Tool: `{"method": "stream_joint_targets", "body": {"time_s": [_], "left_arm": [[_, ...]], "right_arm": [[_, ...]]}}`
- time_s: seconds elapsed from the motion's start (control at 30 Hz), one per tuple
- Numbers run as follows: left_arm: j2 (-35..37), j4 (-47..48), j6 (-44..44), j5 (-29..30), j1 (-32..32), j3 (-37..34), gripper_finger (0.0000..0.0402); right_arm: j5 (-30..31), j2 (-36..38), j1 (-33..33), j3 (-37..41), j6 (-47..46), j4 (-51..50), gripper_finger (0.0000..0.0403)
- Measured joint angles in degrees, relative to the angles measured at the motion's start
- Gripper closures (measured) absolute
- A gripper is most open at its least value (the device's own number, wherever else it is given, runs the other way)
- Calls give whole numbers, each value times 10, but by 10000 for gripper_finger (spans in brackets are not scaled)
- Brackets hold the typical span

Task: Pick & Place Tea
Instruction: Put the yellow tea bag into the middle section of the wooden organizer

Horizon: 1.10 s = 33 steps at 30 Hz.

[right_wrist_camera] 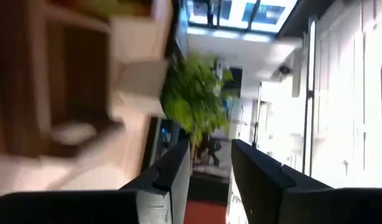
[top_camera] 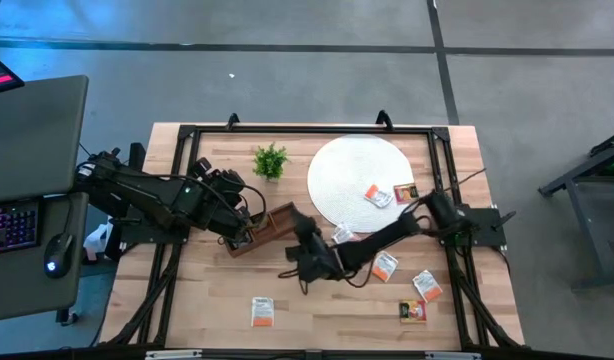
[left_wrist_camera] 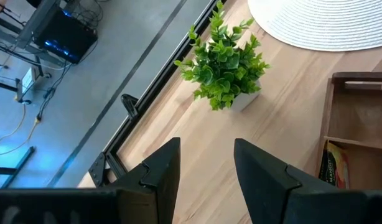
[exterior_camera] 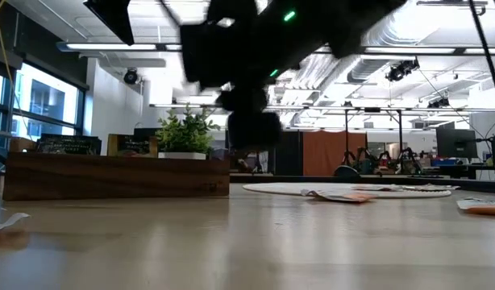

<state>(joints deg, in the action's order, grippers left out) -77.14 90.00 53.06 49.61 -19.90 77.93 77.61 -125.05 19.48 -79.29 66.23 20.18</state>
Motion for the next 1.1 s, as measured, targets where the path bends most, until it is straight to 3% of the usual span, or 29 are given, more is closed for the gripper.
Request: {"method": "stream_joint_targets", "body": {"time_s": [0.13,0.23,0.43,0.5,0.63,0.83,1.1], "left_arm": [[0,0,0,0,0,0,254],[0,0,0,-1,0,0,254],[0,0,-1,-7,0,0,254],[0,0,-1,-5,0,0,254],[0,0,6,5,0,0,254],[0,0,12,10,0,0,254],[0,-11,12,18,0,0,254]], "right_arm": [[8,96,-10,69,-144,-74,299],[-17,188,-25,151,-307,-153,307],[-246,401,-71,328,-673,-295,321],[-287,463,-92,382,-765,-319,325],[-312,582,-120,470,-885,-365,329],[-403,726,-171,539,-1047,-450,307],[-485,774,-260,547,-1151,-531,245]]}}
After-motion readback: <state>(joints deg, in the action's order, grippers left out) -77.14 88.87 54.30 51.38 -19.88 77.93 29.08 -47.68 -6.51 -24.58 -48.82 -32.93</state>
